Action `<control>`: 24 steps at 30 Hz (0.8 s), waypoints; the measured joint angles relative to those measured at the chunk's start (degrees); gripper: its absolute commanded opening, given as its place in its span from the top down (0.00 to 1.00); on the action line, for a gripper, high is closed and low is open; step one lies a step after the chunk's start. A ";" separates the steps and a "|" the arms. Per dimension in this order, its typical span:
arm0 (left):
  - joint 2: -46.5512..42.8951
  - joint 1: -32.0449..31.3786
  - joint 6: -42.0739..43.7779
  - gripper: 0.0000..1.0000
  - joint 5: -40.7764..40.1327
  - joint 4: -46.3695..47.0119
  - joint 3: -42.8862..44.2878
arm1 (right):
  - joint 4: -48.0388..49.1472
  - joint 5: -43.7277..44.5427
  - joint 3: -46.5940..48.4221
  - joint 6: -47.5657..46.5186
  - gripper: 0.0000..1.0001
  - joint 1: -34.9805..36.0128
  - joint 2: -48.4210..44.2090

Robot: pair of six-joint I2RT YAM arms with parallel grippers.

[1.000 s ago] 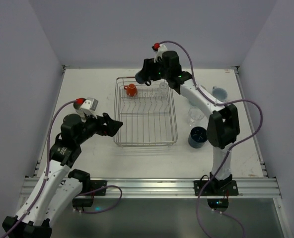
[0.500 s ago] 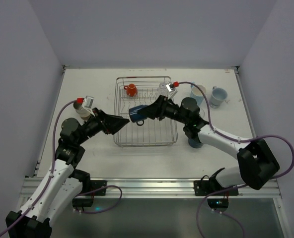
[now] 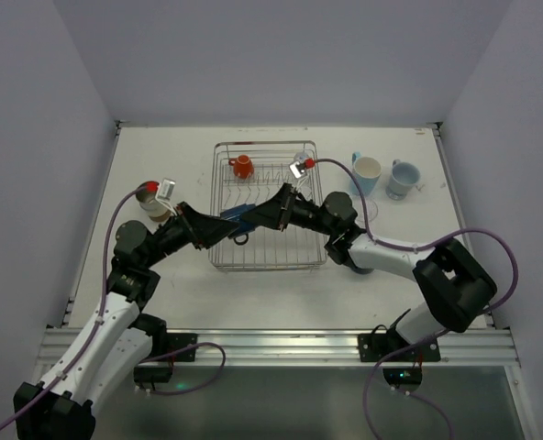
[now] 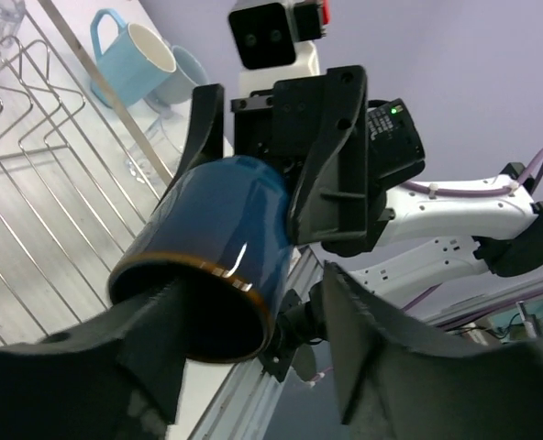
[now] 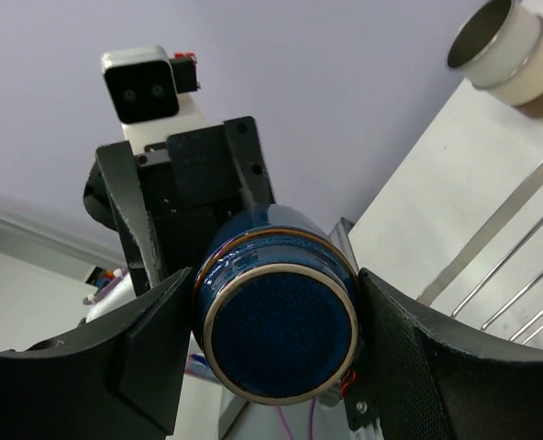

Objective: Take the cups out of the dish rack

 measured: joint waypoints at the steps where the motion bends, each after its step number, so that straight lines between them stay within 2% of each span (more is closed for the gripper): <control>1: 0.33 0.00 -0.33 0.49 0.28 0.66 -0.31 | 0.52 -0.11 0.11 0.55 0.75 0.46 1.29; 5: 1.38 0.00 -1.03 0.62 0.76 1.46 -1.18 | 1.66 -0.37 0.24 2.10 0.75 1.46 3.65; 6: 1.62 0.00 -1.14 0.74 0.94 1.57 -1.20 | 1.88 -0.37 0.31 2.29 0.75 1.55 3.78; 7: 1.79 0.00 -1.25 0.81 1.18 1.86 -1.20 | 2.03 -0.26 0.48 2.60 0.72 1.53 3.91; 8: 1.86 0.00 -1.51 0.92 1.29 2.14 -1.25 | 2.32 -0.26 0.74 2.75 0.67 1.51 4.00; 9: 1.86 0.00 -2.08 0.97 1.46 2.89 -1.31 | 2.64 -0.35 0.85 3.02 0.47 1.49 4.02; 10: 1.70 0.00 -2.29 1.00 1.73 3.72 -1.33 | 3.23 -0.46 0.87 3.48 0.38 1.51 4.02; 11: 1.40 -0.02 -2.34 1.00 1.79 4.07 -1.31 | 3.82 -0.52 0.87 3.72 0.30 1.55 4.02; 12: 0.90 -0.04 -2.23 1.00 1.66 3.87 -1.29 | 4.35 -0.50 0.87 3.80 0.17 1.70 4.02; 16: -1.05 -0.39 3.52 1.00 -1.51 -4.20 1.49 | 4.68 0.42 0.52 3.82 0.01 1.97 3.85; 19: -0.63 -0.48 11.02 1.00 -8.09 -16.79 8.02 | 4.92 1.14 -2.25 3.98 0.01 0.17 1.90; 24: 3.65 -0.37 22.84 1.00 -24.02 -37.70 20.81 | 5.16 1.14 -7.65 3.91 0.01 -5.31 -3.87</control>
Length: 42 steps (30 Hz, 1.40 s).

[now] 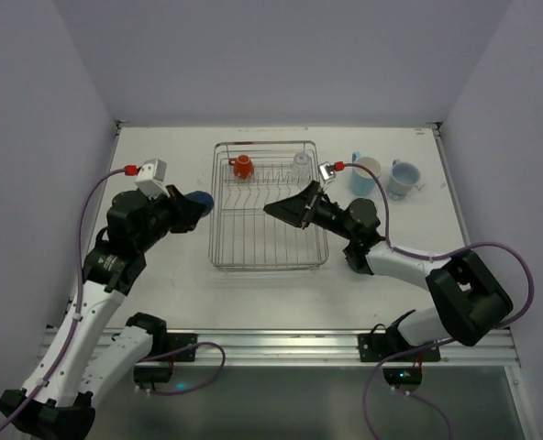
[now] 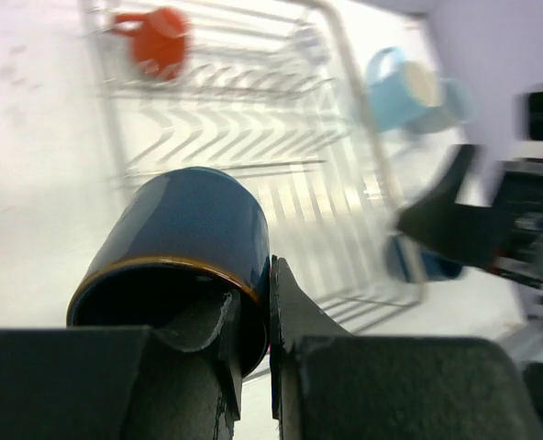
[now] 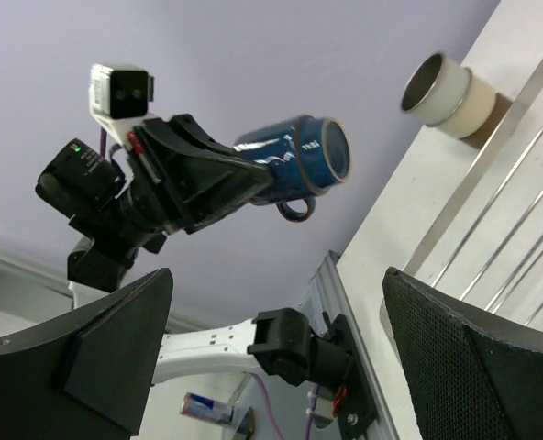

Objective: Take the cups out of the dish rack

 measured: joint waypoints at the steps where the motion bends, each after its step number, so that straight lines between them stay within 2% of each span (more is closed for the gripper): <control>1: 0.79 0.00 1.99 1.00 -2.80 -3.04 1.20 | -0.15 0.00 -0.68 -0.22 0.01 -0.90 -0.79; 5: 4.52 0.02 7.06 1.00 -11.80 -12.92 1.86 | -2.47 0.02 -1.92 -2.45 0.01 -2.03 -2.89; 9: 10.80 0.13 9.73 1.00 -16.04 -18.45 1.86 | -10.95 0.42 -1.88 -8.00 0.01 -1.99 -7.32; 17: 26.49 1.57 12.72 1.00 -19.52 -18.93 3.26 | -30.56 6.23 0.85 -22.32 0.01 -1.99 -18.99; 24: 39.15 3.15 15.06 0.98 -20.35 -17.14 8.52 | -39.39 9.73 1.81 -29.53 0.01 -1.99 -20.31; 29: 45.24 5.53 16.59 0.88 -20.50 -14.88 10.27 | -42.88 11.58 1.84 -32.26 0.01 -1.99 -20.11; 33: 48.11 6.05 17.55 0.70 -20.85 -13.86 10.27 | -44.46 12.96 1.84 -33.27 0.01 -1.99 -20.04; 35: 48.11 6.03 18.05 0.65 -21.09 -13.44 10.27 | -44.94 14.03 1.86 -33.77 0.01 -1.99 -20.04; 38: 47.84 6.03 18.49 0.48 -21.09 -12.63 10.23 | -46.45 15.58 3.10 -34.95 0.01 -1.99 -18.67; 39: 47.47 6.03 18.56 0.40 -21.09 -12.46 10.23 | -47.08 16.06 4.11 -35.47 0.01 -1.99 -17.53; 41: 45.94 6.03 18.56 0.34 -21.00 -12.17 10.21 | -48.72 17.42 6.67 -36.70 0.02 -1.99 -14.84; 42: 45.03 6.05 18.49 0.27 -20.96 -12.07 10.21 | -49.51 18.16 7.87 -37.24 0.04 -1.99 -13.62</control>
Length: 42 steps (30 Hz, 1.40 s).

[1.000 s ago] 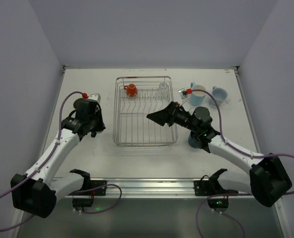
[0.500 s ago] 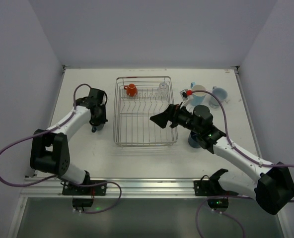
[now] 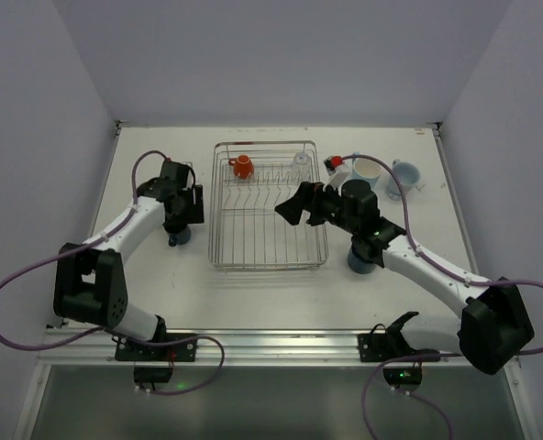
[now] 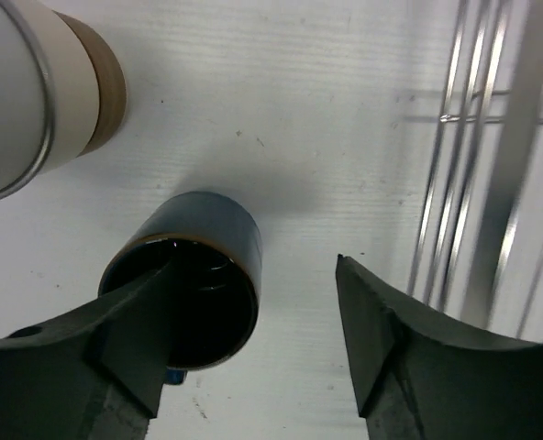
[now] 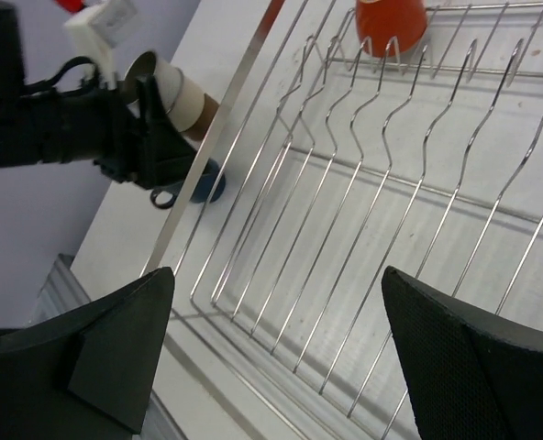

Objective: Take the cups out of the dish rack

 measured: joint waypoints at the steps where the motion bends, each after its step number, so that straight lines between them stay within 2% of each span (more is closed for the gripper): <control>1: -1.38 0.00 0.02 0.24 0.15 0.24 -0.02 | -0.94 0.66 1.53 -0.72 0.07 0.00 1.49; 3: -4.81 -0.02 0.04 0.16 0.59 0.94 -0.13 | -3.21 2.58 4.68 -2.01 0.11 0.00 4.24; 5: -8.81 -0.02 0.02 0.14 1.36 1.77 -0.17 | -5.66 4.68 7.96 -3.34 0.18 0.00 6.82; 12: -27.98 -1.75 -0.07 0.13 8.39 6.21 -3.85 | -17.46 16.15 28.63 -9.27 0.43 -1.20 23.32; 13: -31.26 -2.43 -0.07 0.13 9.84 6.99 -5.14 | -18.56 17.46 31.26 -10.14 0.44 -1.60 25.86; 16: -39.95 -3.63 -0.07 0.14 14.78 8.87 -10.01 | -24.46 21.57 40.13 -12.20 0.44 -2.62 33.40; 21: -48.81 -3.85 0.00 0.16 19.71 9.33 -16.92 | -33.68 28.55 54.10 -14.93 0.31 -3.76 44.02; 24: -52.39 -4.33 0.00 0.16 20.87 9.16 -19.21 | -37.46 31.61 60.11 -16.22 0.27 -4.20 48.50; 36: -55.36 -11.45 0.04 0.15 22.16 10.34 -19.39 | -45.05 35.56 73.07 -20.96 0.31 -5.31 60.33; 42: -55.41 -12.68 0.04 0.15 22.10 10.29 -19.39 | -46.58 35.85 78.60 -22.08 0.33 -5.31 64.54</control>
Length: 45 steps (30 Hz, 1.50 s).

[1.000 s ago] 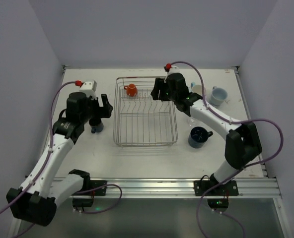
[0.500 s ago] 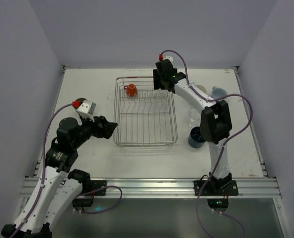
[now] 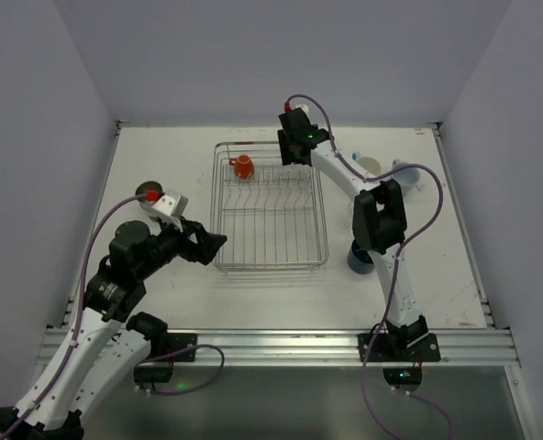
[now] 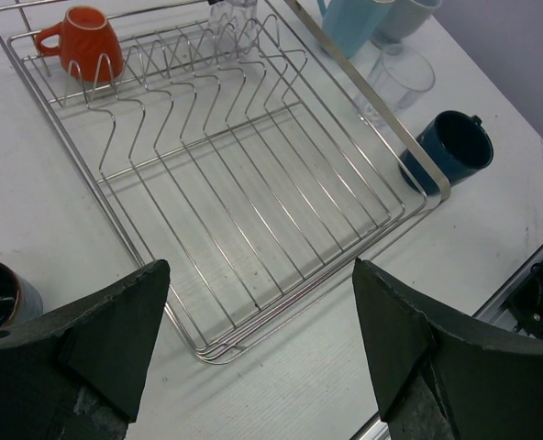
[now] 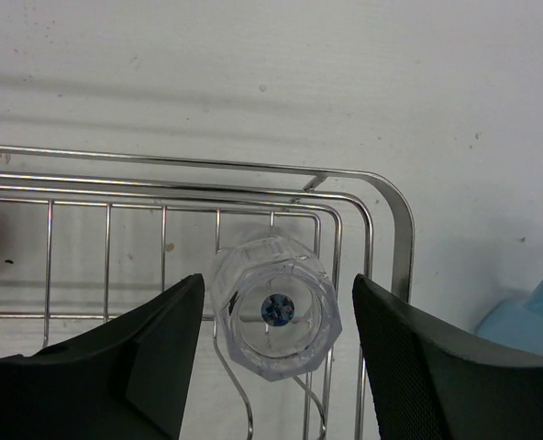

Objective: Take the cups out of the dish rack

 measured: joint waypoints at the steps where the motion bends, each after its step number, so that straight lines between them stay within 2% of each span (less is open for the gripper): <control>1: 0.04 -0.04 0.00 0.15 -0.04 -0.02 0.00 | -0.20 -0.04 0.57 -0.13 0.35 0.00 0.48; 5: 0.66 -0.20 0.00 0.15 -0.17 -0.04 0.00 | -0.81 -0.50 1.92 -0.44 0.44 0.00 2.27; 7: 1.16 -0.20 0.00 0.16 -0.31 -0.04 0.00 | -0.72 -0.74 2.36 -0.59 0.59 0.00 2.71; 9: 1.68 -0.20 0.00 0.15 -0.35 -0.07 0.00 | -0.59 -1.40 2.64 -0.76 0.68 0.00 2.71; 10: 1.95 -0.20 0.00 0.15 -0.37 -0.07 0.00 | -0.48 -1.51 2.62 -0.70 0.77 0.00 2.71; 13: 2.73 -0.09 0.00 0.16 -0.39 -0.09 0.00 | 2.32 -1.90 -0.24 -0.70 0.85 0.00 1.40; 20: 3.69 0.68 -0.11 0.20 -0.37 -0.02 0.00 | 11.28 -6.62 -13.62 1.01 0.89 0.00 -10.75; 27: 3.63 0.72 -4.61 0.23 2.89 3.76 -0.26 | 22.58 -14.08 -26.40 5.79 0.88 0.83 -30.42; 34: 5.97 0.72 -14.08 0.23 8.85 15.58 -2.49 | 43.43 -33.46 -54.62 20.44 0.87 2.10 -50.40; 39: 9.03 0.72 -21.79 0.31 12.11 26.03 -5.29 | 58.29 -45.90 -68.63 32.20 0.86 4.02 -53.35; 45: 13.88 0.70 -29.97 0.40 14.21 36.15 -8.66 | 70.14 -52.98 -74.34 40.92 0.85 8.28 -53.22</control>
